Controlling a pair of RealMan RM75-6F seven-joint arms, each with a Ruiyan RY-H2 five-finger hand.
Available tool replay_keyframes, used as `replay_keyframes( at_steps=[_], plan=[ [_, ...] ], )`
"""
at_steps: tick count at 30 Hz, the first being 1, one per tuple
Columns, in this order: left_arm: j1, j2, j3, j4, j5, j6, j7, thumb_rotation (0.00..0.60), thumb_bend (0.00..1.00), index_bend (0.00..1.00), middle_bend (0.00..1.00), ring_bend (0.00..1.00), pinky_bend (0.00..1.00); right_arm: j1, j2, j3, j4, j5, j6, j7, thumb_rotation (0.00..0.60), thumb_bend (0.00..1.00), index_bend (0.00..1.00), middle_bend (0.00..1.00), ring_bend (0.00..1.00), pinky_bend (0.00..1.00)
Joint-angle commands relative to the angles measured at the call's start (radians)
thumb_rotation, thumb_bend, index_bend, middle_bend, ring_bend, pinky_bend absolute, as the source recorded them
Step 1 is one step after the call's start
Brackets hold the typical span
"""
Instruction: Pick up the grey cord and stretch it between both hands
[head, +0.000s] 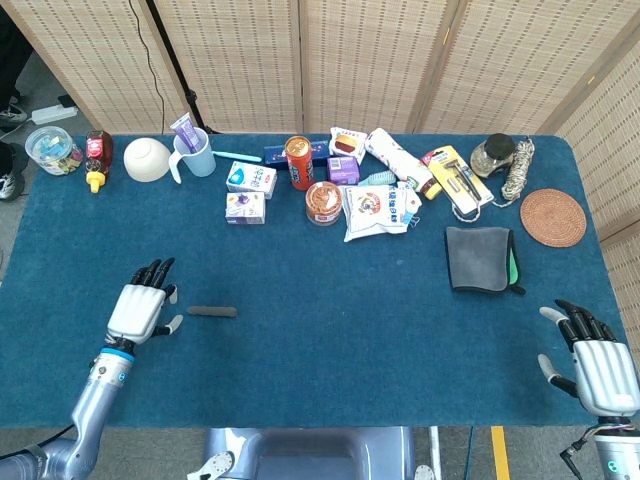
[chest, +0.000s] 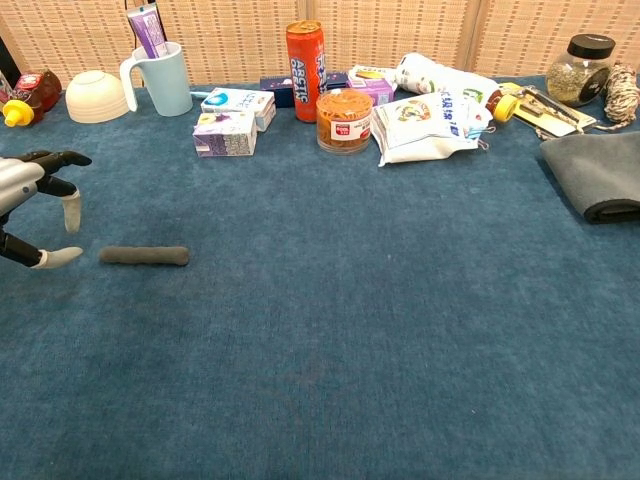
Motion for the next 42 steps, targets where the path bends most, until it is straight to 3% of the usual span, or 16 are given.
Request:
replay_keyframes(
  at_steps=[1, 8, 27, 42],
  plan=[
    [-0.011, -0.017, -0.001, 0.017, -0.002, -0.007, -0.007, 0.451, 0.26, 0.5, 0.06, 0.06, 0.15, -0.002, 0.001, 0.0, -0.001, 0.001, 0.002, 0.0, 0.6, 0.33, 0.23, 0.16, 0.17, 0.26],
    [-0.03, -0.053, 0.003, 0.057, 0.009, -0.014, -0.018, 0.526, 0.26, 0.5, 0.07, 0.06, 0.15, -0.013, 0.007, -0.002, -0.003, 0.004, 0.013, 0.002, 0.6, 0.34, 0.23, 0.16, 0.17, 0.26],
    [-0.058, -0.124, 0.012, 0.12, 0.02, -0.021, -0.035, 0.549, 0.26, 0.5, 0.07, 0.06, 0.15, -0.035, 0.021, -0.003, -0.013, 0.008, 0.031, 0.004, 0.6, 0.33, 0.23, 0.16, 0.17, 0.26],
    [-0.065, -0.127, 0.014, 0.12, -0.001, -0.033, -0.035, 0.577, 0.26, 0.53, 0.07, 0.06, 0.15, -0.034, 0.02, 0.001, -0.015, 0.01, 0.022, 0.004, 0.6, 0.33, 0.23, 0.16, 0.17, 0.26]
  ],
)
